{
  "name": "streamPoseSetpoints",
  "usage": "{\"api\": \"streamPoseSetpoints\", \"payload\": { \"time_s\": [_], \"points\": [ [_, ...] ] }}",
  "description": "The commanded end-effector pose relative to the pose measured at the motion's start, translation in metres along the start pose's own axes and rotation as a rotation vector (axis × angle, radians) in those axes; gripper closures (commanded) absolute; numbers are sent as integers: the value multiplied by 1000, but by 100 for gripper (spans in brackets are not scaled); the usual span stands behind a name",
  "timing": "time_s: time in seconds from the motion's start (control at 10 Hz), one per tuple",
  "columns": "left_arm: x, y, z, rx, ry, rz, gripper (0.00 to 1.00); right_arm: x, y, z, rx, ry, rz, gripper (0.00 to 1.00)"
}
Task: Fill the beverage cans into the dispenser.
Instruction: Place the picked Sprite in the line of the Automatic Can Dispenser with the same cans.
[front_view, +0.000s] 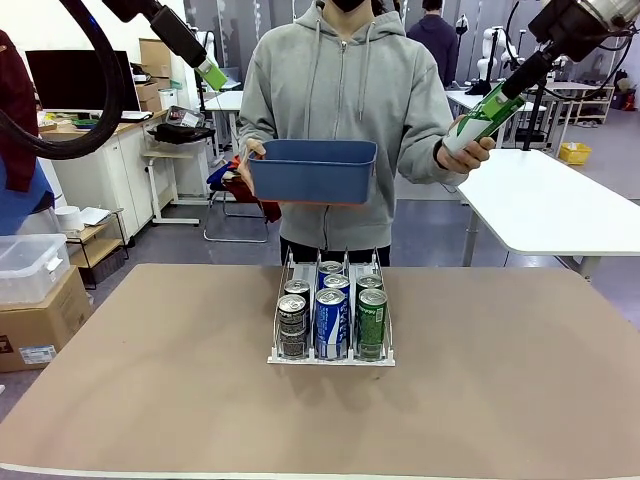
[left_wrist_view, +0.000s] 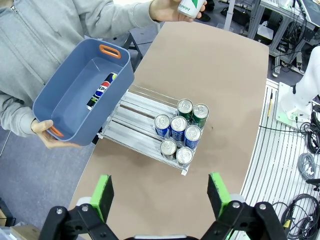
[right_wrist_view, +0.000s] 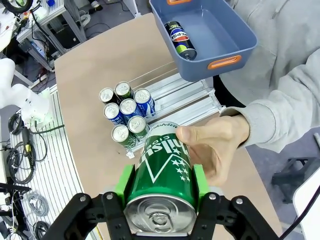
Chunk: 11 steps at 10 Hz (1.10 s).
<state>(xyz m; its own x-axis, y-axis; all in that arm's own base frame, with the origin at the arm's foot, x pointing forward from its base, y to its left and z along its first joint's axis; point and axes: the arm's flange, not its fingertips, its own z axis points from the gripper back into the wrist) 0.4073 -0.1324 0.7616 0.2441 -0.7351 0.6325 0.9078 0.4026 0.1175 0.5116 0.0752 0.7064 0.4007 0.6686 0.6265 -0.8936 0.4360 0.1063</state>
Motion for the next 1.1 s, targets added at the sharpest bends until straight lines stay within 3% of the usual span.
{"api": "streamPoseSetpoints", "payload": {
  "time_s": [0.0,1.0],
  "points": [
    [-3,-2,2,-13,-3,19,0,1,1,0,0,0,18,67],
    [-3,-2,2,-13,-3,19,0,1,1,0,0,0,18,67]
  ]
}}
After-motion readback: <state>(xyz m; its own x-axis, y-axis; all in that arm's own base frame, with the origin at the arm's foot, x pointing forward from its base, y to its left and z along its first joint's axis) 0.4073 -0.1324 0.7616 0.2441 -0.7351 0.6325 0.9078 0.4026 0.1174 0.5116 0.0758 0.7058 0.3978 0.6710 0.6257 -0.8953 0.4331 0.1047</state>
